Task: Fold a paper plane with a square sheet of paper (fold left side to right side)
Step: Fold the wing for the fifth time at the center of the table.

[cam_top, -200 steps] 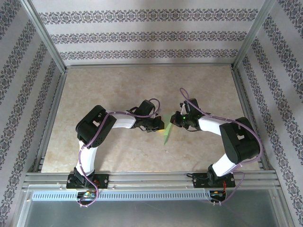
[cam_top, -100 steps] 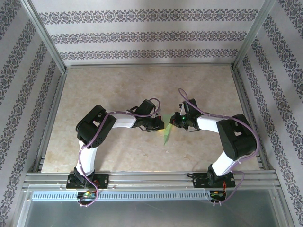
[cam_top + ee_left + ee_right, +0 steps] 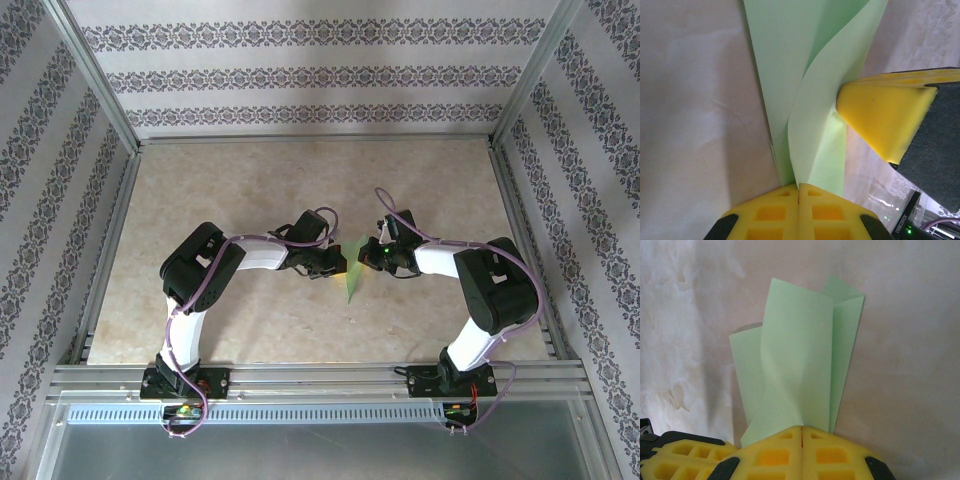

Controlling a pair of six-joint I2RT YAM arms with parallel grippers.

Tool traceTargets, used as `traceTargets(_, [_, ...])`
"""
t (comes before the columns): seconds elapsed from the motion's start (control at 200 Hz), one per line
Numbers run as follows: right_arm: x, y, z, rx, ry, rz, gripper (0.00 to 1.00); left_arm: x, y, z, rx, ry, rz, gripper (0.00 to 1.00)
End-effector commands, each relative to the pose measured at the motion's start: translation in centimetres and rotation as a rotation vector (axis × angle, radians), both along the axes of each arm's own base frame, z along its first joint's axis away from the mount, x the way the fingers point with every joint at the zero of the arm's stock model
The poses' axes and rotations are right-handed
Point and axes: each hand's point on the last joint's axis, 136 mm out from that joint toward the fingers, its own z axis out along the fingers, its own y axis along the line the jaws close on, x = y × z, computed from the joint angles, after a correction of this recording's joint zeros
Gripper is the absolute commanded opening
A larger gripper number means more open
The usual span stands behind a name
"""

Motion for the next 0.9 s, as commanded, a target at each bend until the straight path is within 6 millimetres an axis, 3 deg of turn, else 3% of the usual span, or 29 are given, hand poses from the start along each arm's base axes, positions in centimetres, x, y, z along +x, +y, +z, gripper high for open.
traceTargets(0.0, [-2.3,-1.1,-3.0,-0.058,0.096,0.011,0.00,-0.4,4.0,-4.7,0.181,0.047,0.069,0.04])
traceTargets(0.18, [-3.1,-1.0,-3.5,-0.059,0.109,0.034,0.00,0.6,3.5,-0.8,0.121,-0.046,0.061,0.13])
traceTargets(0.33, [-3.0,-0.8,-3.3,-0.056,0.102,0.043,0.00,1.1,4.3,2.4,0.117,-0.107,0.074,0.20])
traceTargets(0.52, [-3.0,-0.6,-3.2,-0.058,0.096,0.050,0.00,-0.1,3.8,5.4,0.072,-0.109,0.017,0.16])
traceTargets(0.655, [-3.0,-0.6,-3.2,-0.061,0.098,0.052,0.00,-2.0,1.6,6.6,-0.008,-0.057,-0.052,0.11])
traceTargets(0.894, [-3.1,-0.4,-3.4,-0.068,0.102,0.059,0.00,-4.3,-1.5,6.6,-0.069,0.006,-0.123,0.08])
